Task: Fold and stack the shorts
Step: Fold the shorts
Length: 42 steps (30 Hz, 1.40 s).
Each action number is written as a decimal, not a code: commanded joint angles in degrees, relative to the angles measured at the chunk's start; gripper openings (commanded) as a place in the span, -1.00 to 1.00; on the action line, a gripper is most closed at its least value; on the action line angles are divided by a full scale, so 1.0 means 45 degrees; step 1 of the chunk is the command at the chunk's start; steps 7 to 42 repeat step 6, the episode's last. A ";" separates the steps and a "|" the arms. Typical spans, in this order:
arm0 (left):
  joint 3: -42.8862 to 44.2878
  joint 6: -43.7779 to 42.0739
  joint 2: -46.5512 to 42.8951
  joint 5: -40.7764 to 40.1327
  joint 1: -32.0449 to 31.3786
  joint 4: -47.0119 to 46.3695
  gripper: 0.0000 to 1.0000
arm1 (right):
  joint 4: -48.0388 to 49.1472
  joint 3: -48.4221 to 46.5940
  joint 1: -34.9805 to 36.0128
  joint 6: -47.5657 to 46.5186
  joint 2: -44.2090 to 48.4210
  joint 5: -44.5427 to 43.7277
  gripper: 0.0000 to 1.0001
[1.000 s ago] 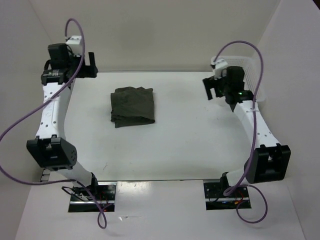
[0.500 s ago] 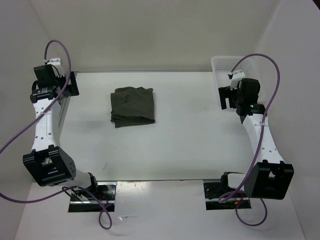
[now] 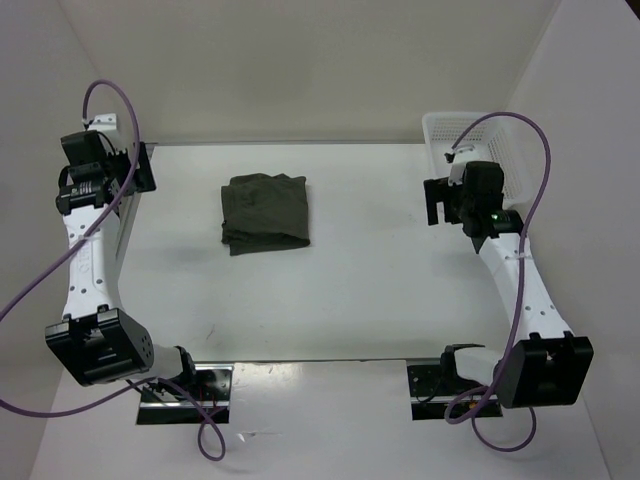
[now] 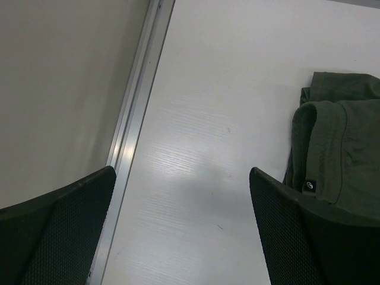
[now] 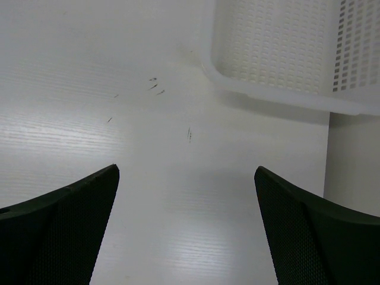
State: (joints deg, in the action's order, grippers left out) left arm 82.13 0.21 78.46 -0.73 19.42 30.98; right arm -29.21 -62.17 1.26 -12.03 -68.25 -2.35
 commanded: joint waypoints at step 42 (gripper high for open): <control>-0.0281 -0.0046 -0.0345 0.0475 0.0079 -0.0459 1.00 | 0.0300 0.0222 0.0014 0.0779 0.0479 -0.0396 0.99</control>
